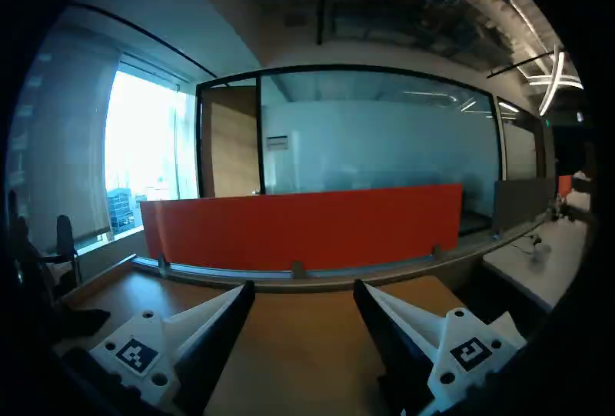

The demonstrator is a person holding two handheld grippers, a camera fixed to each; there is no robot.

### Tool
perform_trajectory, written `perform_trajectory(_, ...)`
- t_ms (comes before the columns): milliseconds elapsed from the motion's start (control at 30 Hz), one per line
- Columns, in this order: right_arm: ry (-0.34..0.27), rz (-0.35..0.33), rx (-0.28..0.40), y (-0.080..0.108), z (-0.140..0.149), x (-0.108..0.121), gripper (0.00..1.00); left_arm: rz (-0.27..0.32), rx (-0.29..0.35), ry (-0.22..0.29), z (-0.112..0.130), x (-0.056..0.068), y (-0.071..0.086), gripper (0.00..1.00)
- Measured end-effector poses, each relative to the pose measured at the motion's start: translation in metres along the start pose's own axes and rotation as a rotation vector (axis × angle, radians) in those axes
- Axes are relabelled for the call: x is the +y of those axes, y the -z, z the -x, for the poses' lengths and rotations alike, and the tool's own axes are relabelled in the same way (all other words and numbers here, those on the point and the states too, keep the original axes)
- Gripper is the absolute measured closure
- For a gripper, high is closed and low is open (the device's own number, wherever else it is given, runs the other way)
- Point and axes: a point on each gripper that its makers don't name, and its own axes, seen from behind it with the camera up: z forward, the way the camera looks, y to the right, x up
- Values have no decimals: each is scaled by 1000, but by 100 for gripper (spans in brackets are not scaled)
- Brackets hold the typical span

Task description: Fold towel

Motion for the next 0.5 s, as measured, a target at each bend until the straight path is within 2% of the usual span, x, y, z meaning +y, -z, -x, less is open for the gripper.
perform_trajectory(200,-20,13,-1,3,-7,-2,1,-11,13,-17,9,1,-4,11)
perform_trajectory(500,-11,28,1,7,3,-10,1,-18,42,-48,37,-1,-6,11)
